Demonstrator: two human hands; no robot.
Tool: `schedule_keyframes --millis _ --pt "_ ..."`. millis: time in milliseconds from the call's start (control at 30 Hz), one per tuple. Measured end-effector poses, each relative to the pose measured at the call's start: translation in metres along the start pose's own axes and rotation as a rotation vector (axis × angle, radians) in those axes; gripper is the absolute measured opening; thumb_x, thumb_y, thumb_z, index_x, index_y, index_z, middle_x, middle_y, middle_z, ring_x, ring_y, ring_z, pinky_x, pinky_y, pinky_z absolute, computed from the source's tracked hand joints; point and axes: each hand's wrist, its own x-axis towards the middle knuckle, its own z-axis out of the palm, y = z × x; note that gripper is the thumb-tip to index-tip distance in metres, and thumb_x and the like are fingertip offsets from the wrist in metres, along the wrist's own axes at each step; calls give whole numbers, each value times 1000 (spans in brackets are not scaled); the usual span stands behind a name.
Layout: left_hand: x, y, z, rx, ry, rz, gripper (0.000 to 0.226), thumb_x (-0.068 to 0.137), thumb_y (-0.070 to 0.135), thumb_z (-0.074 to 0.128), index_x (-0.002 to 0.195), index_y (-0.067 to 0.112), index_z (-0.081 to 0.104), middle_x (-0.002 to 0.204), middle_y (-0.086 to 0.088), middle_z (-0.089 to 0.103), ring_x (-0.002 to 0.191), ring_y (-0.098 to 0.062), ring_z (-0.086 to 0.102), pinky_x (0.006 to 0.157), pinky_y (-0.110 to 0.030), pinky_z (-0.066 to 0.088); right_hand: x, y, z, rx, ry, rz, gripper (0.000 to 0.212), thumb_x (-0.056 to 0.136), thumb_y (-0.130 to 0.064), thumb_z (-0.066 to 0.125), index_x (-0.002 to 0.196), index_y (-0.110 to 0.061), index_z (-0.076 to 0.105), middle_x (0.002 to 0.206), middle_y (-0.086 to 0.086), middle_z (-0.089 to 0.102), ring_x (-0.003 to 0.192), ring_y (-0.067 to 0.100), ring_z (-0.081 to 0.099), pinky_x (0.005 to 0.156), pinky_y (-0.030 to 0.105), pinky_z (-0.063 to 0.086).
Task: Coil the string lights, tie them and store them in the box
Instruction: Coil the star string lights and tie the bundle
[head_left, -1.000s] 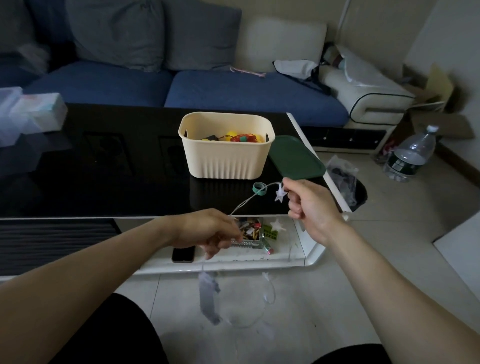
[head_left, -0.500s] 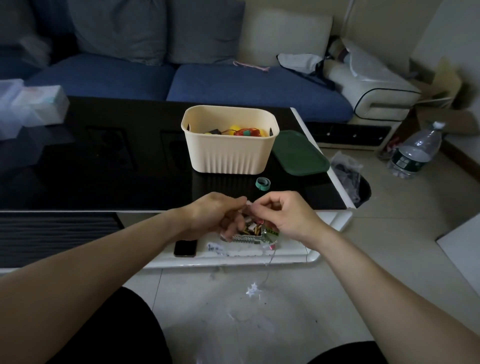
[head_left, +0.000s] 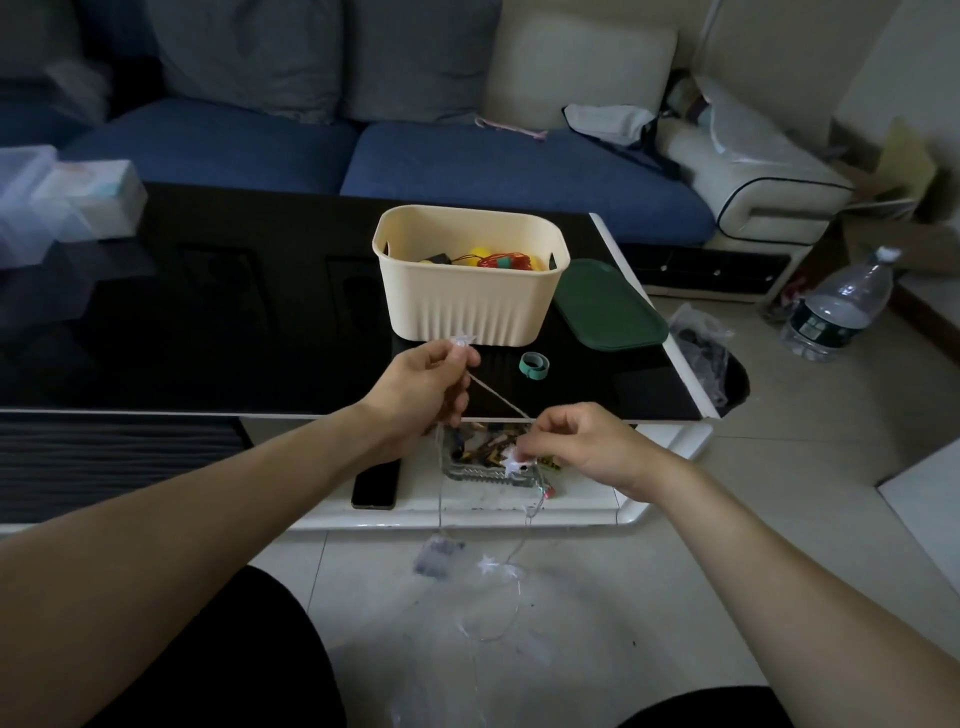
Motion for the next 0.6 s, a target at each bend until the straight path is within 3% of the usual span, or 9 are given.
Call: schedule_keyframes --millis 167,233,300,467,600 --pt "-2 -2 5 -10 -18 -1 28 108 22 30 92 12 50 89 -7 73 83 -24 72 75 -34 57 1 6 -2 105 5 -20 22 82 -4 80 77 -15 62 86 5 71 83 25 68 83 48 58" --pt "-1 1 3 -43 3 10 28 109 22 28 92 12 48 82 -9 74 82 -25 73 77 -35 57 2 9 -4 36 40 -61 23 79 3 80 86 -14 66 79 4 65 71 17 64 71 37 59" --pt "1 2 -2 -78 57 17 28 109 20 28 93 10 49 77 -11 73 80 -26 74 77 -35 58 2 11 -7 24 72 -73 29 78 3 81 96 -15 68 79 3 60 66 10 60 60 25 54" --pt "6 1 -15 -92 210 19 27 109 19 29 94 8 49 65 -6 70 71 -27 73 73 -38 61 6 16 -15 -17 87 -31 21 80 -26 82 94 -15 72 80 0 69 68 8 61 56 21 48" --pt "9 -2 -35 127 333 53 27 107 17 33 91 13 54 62 -2 69 56 -16 65 58 -30 52 4 26 -19 -68 89 -16 11 81 -19 82 86 -15 72 70 -5 71 62 3 63 56 19 49"
